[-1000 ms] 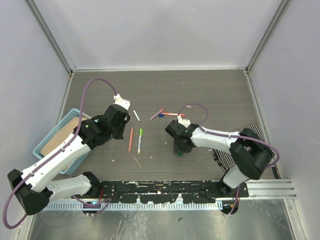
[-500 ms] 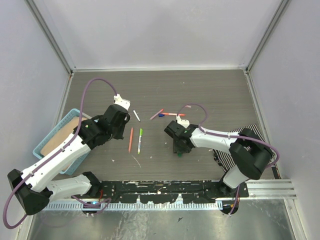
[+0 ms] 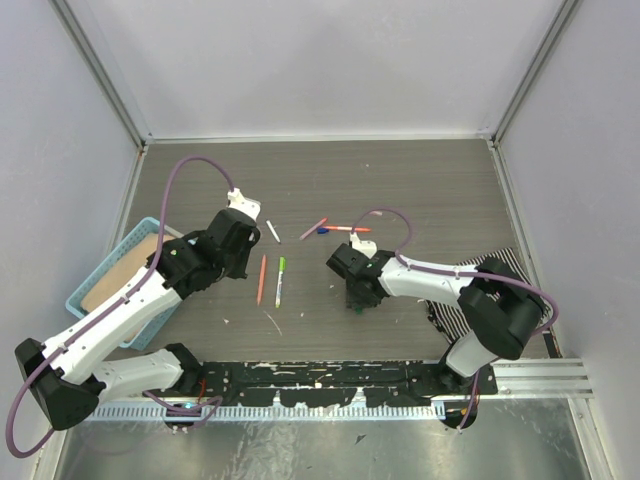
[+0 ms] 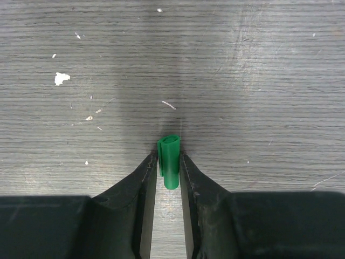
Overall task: Insert the pens into the pen caps
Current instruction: Adjust the pen cap at the center of the board, then insert the pen cap onto the pen.
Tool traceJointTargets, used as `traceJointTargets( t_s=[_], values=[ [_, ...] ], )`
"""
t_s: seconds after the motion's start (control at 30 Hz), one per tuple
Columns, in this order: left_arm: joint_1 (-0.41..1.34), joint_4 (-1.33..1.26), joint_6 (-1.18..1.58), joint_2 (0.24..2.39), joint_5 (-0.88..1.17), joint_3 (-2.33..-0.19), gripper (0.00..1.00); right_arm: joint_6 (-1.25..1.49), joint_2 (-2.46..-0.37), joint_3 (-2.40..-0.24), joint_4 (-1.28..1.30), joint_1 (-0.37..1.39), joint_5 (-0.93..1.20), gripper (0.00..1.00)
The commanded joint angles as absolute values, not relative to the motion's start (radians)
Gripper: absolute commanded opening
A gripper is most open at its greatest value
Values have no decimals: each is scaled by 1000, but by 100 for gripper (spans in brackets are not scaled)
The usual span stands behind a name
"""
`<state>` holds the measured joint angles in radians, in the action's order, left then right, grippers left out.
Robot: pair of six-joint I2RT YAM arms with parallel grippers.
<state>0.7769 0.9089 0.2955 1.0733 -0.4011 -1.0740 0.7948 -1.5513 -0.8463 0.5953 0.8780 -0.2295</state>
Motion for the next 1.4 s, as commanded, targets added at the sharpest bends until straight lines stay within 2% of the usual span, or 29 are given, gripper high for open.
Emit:
traceJointTargets(
  t_s=[0.0, 0.17, 0.27, 0.37, 0.7, 1.07, 1.23, 1.37],
  values=[
    [773, 890, 292, 1054, -394, -1073, 0, 792, -1576, -845, 611, 884, -266, 27],
    [773, 890, 308, 1051, -349, -1092, 0, 781, -1581, -844, 606, 883, -266, 16],
    [772, 906, 334, 1039, -397, -1092, 0, 773, -1558, -840, 599, 884, -269, 12],
    [773, 888, 333, 1006, -427, -1073, 0, 754, -1520, -841, 594, 884, -267, 11],
    [772, 843, 328, 988, -340, -1047, 0, 713, -1365, -835, 518, 881, -231, 9],
    [779, 676, 345, 922, -188, -974, 0, 708, -1043, -760, 319, 882, -283, 3],
    [839, 563, 417, 903, -170, -921, 0, 696, -902, -727, 234, 883, -335, 1],
    [920, 493, 446, 930, -190, -916, 0, 659, -807, -712, 121, 882, -294, 1]
  ],
)
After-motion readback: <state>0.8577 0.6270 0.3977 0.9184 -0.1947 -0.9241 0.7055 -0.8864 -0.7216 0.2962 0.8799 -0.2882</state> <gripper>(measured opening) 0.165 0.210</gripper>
